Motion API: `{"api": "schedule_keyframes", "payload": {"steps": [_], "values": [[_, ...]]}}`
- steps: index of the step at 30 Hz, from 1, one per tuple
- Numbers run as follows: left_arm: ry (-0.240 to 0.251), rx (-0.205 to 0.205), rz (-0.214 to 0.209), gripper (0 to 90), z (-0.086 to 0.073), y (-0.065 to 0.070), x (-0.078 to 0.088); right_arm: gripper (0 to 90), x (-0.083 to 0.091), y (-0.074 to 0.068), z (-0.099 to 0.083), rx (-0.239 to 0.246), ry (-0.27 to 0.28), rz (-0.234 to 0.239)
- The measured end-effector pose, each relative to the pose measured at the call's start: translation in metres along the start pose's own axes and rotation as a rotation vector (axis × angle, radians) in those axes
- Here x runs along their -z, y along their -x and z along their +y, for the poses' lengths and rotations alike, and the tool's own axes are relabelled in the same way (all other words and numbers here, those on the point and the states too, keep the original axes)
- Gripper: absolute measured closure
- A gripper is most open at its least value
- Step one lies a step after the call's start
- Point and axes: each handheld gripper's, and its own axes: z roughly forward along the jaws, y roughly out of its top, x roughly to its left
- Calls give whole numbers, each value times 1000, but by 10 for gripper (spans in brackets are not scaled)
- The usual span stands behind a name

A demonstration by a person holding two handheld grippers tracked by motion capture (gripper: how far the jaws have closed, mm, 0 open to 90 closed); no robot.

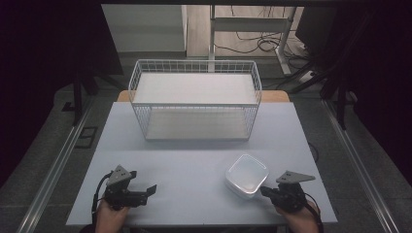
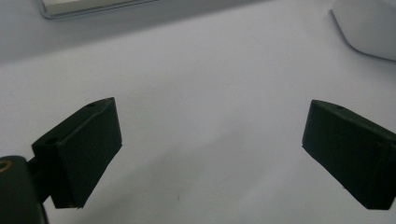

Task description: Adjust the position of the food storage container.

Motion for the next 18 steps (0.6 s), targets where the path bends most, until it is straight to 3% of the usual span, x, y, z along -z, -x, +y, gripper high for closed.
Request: {"api": "schedule_keyframes", "payload": {"steps": [3, 5, 6, 12, 14, 18], "values": [[1, 1, 1, 43, 0, 0, 1, 893, -1, -4, 3, 27, -6, -7], [1, 4, 0, 43, 0, -1, 1, 893, 8, 4, 1, 3, 23, -50], [1, 4, 0, 44, 0, -1, 1, 893, 8, 4, 1, 3, 23, -50], [-4, 1, -1, 44, 0, 0, -1, 893, 16, 36, 2, -37, 62, -145], [-8, -1, 1, 44, 0, 0, -2, 893, 9, 45, 8, -32, 63, -143], [-10, 2, 2, 43, 0, 0, -2, 893, -13, 56, 25, 8, 50, -80]]}}
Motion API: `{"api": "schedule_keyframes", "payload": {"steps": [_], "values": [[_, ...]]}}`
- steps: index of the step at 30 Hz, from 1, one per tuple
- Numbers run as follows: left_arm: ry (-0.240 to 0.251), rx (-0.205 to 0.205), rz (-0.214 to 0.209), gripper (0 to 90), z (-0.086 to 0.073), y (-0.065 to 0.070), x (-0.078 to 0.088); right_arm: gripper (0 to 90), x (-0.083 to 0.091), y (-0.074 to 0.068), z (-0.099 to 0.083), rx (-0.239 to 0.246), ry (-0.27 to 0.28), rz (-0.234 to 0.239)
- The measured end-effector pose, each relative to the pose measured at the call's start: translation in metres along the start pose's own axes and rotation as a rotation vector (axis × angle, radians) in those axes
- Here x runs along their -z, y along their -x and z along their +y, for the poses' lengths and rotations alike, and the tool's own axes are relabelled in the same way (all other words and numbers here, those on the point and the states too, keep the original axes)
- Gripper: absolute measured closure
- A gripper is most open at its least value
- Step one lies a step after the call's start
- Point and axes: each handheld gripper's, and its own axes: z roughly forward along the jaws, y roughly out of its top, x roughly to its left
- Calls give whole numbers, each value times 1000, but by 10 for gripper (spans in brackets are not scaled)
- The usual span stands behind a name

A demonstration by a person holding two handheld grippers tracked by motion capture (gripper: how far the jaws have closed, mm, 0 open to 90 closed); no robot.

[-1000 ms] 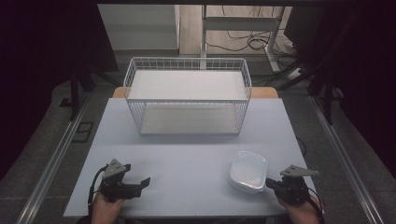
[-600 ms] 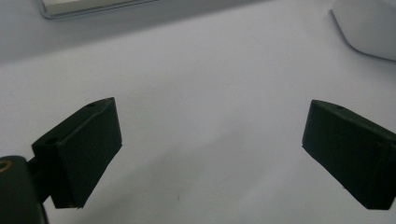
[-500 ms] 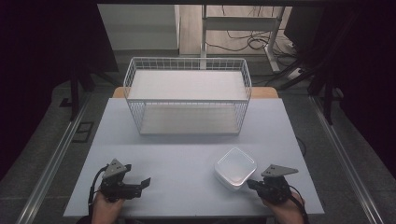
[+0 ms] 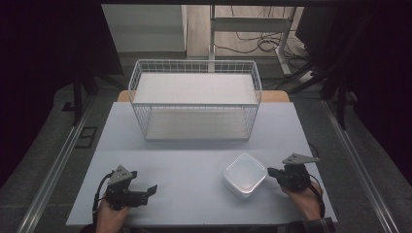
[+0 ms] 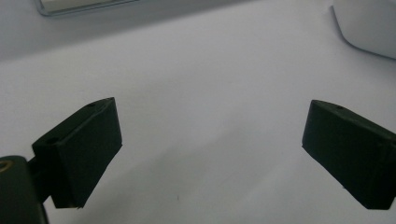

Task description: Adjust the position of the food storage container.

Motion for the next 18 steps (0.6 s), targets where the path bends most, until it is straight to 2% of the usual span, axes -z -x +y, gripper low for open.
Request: {"api": "schedule_keyframes", "payload": {"steps": [3, 7, 15, 17, 18], "values": [[2, 2, -2, 43, 0, 0, 0, 893, -6, 1, 4, 14, -12, 3], [5, 5, -7, 43, 0, -1, 1, 893, -8, 2, 3, 9, -22, 57], [5, 8, -8, 43, 0, -1, 1, 893, -6, -21, -2, 26, -39, 131], [6, 10, -8, 43, 0, -1, 1, 893, -8, -32, -3, 27, -54, 169], [6, 10, -8, 43, 0, -1, 1, 893, -8, -32, -3, 27, -54, 169]]}}
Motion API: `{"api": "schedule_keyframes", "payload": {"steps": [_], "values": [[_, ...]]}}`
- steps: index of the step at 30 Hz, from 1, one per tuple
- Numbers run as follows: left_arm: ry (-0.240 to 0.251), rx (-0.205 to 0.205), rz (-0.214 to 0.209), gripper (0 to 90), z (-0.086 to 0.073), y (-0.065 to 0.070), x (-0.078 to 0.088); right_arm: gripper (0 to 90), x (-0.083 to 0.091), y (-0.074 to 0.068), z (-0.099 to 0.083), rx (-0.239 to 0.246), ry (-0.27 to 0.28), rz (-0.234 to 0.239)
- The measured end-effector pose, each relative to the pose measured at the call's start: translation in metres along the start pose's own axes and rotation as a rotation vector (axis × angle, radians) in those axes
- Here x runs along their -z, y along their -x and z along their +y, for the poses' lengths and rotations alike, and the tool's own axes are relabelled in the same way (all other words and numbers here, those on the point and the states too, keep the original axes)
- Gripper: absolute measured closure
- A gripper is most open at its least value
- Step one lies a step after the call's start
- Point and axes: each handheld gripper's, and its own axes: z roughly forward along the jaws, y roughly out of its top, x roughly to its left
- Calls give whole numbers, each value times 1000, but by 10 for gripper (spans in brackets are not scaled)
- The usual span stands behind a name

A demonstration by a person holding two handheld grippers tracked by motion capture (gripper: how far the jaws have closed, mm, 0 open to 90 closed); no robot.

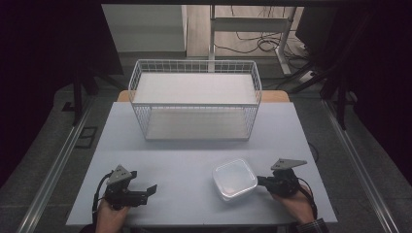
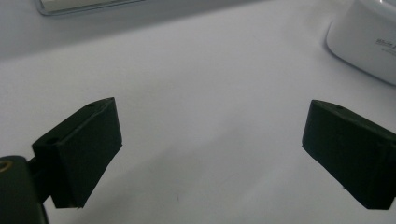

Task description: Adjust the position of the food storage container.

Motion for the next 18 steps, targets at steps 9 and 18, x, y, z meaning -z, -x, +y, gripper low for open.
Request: {"api": "schedule_keyframes", "payload": {"steps": [9, 18], "values": [[-5, 1, 3, 44, 0, 0, -1, 893, -18, -29, 9, 1, -7, 86], [-8, 1, -2, 45, 0, -1, -2, 893, -41, -51, 25, 31, -10, 117]]}}
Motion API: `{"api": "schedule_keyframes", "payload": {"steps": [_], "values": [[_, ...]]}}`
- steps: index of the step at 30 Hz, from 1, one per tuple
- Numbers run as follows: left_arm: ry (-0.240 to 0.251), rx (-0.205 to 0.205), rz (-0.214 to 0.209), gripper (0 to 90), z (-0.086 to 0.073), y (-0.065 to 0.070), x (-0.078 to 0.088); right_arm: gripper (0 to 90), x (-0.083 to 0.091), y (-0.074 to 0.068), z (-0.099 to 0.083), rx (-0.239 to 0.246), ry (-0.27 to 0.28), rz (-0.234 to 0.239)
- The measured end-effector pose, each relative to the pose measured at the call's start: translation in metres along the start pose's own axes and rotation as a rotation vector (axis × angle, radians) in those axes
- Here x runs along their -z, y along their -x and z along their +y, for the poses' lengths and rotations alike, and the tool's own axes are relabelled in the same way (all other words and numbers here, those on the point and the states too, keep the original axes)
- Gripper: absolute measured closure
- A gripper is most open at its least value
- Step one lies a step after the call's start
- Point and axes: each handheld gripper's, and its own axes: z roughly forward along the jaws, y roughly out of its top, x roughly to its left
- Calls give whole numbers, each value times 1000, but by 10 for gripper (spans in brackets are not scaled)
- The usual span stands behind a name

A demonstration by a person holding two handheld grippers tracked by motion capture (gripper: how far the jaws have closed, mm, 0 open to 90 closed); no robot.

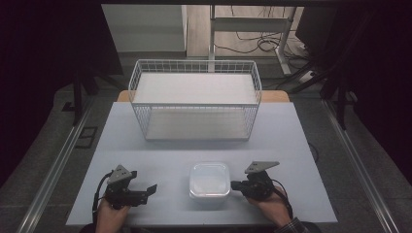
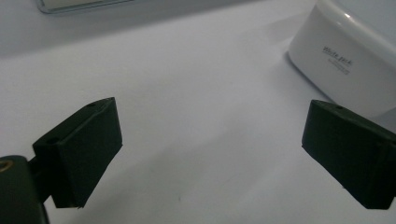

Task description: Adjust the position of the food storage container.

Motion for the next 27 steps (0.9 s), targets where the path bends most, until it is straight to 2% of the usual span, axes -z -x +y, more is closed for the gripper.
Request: {"api": "schedule_keyframes", "payload": {"steps": [2, 5, 6, 7, 8, 9, 10, 11, 12, 13, 14, 15, 16, 17, 20, 22, 27], "values": [[-2, -4, -4, 45, 0, 0, 0, 893, -9, -4, 6, 11, -2, 18], [-3, -4, -11, 45, 0, 0, 0, 892, -13, -7, 10, 21, -3, 18], [-4, -3, -14, 46, 0, 0, 0, 892, -14, -9, 12, 32, -6, -1], [-2, -4, -19, 46, 0, 0, 0, 892, -14, -9, 12, 32, -6, -1], [-2, -5, -25, 47, 0, 0, 0, 887, -12, -9, 12, 45, -3, -26], [-2, -2, -30, 51, 0, 1, 0, 828, -5, -9, 10, 70, 8, -82], [-4, -10, -36, 51, 0, 1, -1, 828, -5, -9, 10, 70, 8, -82], [-7, -13, -42, 55, 0, 1, -1, 747, 3, -6, 7, 53, 39, -96], [-12, -16, -51, 55, 0, 2, -2, 747, 3, -6, 7, 53, 39, -96], [-20, -26, -66, 58, 0, 3, -4, 638, 8, -4, 3, 48, 51, -110], [-20, -26, -66, 57, 0, 3, -4, 638, 8, -4, 3, 48, 51, -110], [-22, -31, -72, 57, 0, 4, -5, 585, 10, -4, 1, 50, 50, -117], [-23, -48, -78, 55, -1, 6, -6, 476, 12, -3, -3, 68, 54, -135], [-23, -48, -78, 52, -1, 6, -6, 476, 12, -3, -3, 68, 54, -135], [-21, -66, -71, 46, -1, 6, -8, 204, 12, -1, -7, 96, 80, -144], [-29, -63, -72, 43, -2, 6, -9, 80, 8, 2, -12, 115, 65, -164], [-50, -48, -78, 43, -1, 6, -10, 33, 5, 5, -12, 96, 57, -153]]}}
